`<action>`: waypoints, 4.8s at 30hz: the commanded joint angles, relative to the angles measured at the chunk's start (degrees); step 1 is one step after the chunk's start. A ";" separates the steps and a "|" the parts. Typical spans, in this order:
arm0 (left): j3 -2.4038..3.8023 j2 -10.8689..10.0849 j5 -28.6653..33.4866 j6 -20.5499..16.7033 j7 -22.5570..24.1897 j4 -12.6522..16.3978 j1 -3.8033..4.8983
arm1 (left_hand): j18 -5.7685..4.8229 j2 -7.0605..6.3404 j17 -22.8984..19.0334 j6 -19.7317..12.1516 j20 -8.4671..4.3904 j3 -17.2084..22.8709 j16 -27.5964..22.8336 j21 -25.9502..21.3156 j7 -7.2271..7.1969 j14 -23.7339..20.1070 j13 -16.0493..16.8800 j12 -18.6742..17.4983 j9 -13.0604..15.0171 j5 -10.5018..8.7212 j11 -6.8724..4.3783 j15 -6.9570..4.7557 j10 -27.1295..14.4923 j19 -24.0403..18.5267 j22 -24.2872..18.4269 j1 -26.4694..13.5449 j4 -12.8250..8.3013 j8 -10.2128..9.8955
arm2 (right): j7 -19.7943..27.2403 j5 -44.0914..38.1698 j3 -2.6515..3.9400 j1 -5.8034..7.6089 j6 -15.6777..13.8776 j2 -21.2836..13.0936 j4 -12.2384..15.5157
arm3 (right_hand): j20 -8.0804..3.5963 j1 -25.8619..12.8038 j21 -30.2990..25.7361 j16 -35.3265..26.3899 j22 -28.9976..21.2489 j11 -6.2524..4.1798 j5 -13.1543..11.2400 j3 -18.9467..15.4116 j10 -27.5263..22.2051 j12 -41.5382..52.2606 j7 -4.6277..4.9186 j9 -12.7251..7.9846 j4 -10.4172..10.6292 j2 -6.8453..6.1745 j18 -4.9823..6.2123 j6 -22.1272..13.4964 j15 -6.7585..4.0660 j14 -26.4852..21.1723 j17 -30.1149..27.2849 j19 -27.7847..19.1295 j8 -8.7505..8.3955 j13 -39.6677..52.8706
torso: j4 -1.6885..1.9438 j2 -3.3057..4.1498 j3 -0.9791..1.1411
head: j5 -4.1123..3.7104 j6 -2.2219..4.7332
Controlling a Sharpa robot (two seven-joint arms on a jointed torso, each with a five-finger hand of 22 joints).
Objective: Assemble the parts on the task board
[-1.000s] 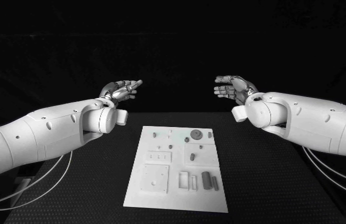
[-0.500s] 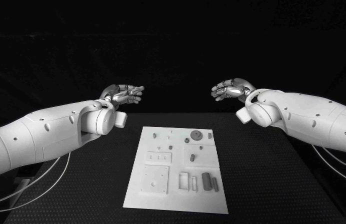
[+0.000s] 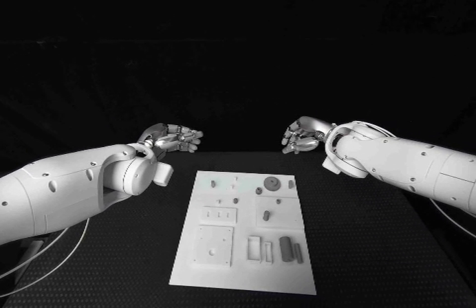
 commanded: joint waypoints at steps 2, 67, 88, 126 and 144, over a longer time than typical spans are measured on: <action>0.19 -0.95 -1.85 1.89 0.74 2.08 0.09 | -0.48 -0.04 0.08 0.38 -0.37 -0.02 0.39 0.17 -0.07 0.32 0.06 -0.59 -0.17 -0.34 0.07 0.02 0.25 0.15 1.01 -0.78 -0.19 -0.44 | -0.85 -14.25 0.02 -0.38 0.85 0.75 -0.23 | -1.23 0.20 1.10 0.75 0.00 -0.09 -1.17 -0.35 0.92 -0.97 -0.23 -0.37 0.00 -0.04 0.34 0.94 -1.32 3.26 1.56 3.39 -0.63 -0.01 | 0.51 2.32 0.04 | -0.59 0.29; 0.77 -1.48 -1.61 3.47 0.03 4.62 0.57 | -0.69 -1.05 -0.13 -0.67 -0.27 0.07 0.07 -0.19 0.93 -0.51 0.04 -3.53 -0.99 -0.67 1.03 0.27 -0.67 -0.34 0.91 -3.61 0.15 -2.66 | -2.28 -33.88 -0.14 -4.88 -1.84 6.39 -1.54 | -9.06 1.21 16.58 20.81 5.48 -0.67 -1.93 -0.61 1.51 -7.05 -0.79 -1.36 0.04 -2.60 0.34 3.82 -3.37 11.98 15.49 17.40 -4.34 -0.92 | 3.57 9.67 -0.96 | -2.50 0.46; 0.77 -1.38 -1.36 3.66 -0.16 3.56 0.56 | -0.68 -1.08 -0.14 -0.71 -0.24 0.13 0.05 -0.22 0.95 -0.56 0.05 -3.77 -1.00 -0.72 1.10 0.30 -0.77 -0.40 0.92 -3.78 0.22 -2.76 | -2.96 -35.24 -0.27 -5.01 -1.95 5.58 -0.36 | -9.39 0.92 18.19 22.32 5.42 -0.30 -1.96 -0.70 0.36 -7.07 -0.87 -1.26 0.06 -3.58 0.34 3.96 -3.00 11.93 15.61 17.35 -4.42 -1.24 | 3.50 9.80 -1.04 | -2.34 0.29; 0.77 -1.04 -1.29 3.68 -0.25 3.29 0.56 | -0.65 -0.96 -0.15 -0.69 -0.24 0.28 0.05 -0.22 0.96 -0.58 0.11 -3.97 -1.00 -0.68 1.11 0.30 -0.74 -0.42 0.94 -3.93 0.32 -2.86 | -5.42 -37.94 -0.46 -5.65 -3.07 6.48 0.39 | -10.62 2.75 23.01 26.94 5.36 -2.63 -2.16 8.20 6.56 -4.71 -2.82 0.73 0.24 -0.06 0.34 9.09 -5.26 11.72 16.36 18.14 -1.72 0.87 | 3.51 10.11 -1.16 | -2.29 0.29; 0.77 -1.13 -1.29 3.39 -0.22 3.11 0.56 | -0.64 -1.02 -0.15 -0.69 -0.23 0.31 0.05 -0.23 0.96 -0.60 0.12 -4.09 -1.00 -0.70 1.12 0.31 -0.77 -0.45 0.95 -3.92 0.28 -2.90 | -11.04 -37.72 0.19 -5.40 -10.76 6.25 1.35 | -10.87 1.74 24.12 27.63 5.29 -3.37 -2.16 10.02 8.29 -4.26 -3.52 1.79 0.16 -0.49 0.34 10.56 -5.99 11.47 16.01 18.07 -0.88 2.12 | 3.43 10.16 -1.28 | -2.19 1.00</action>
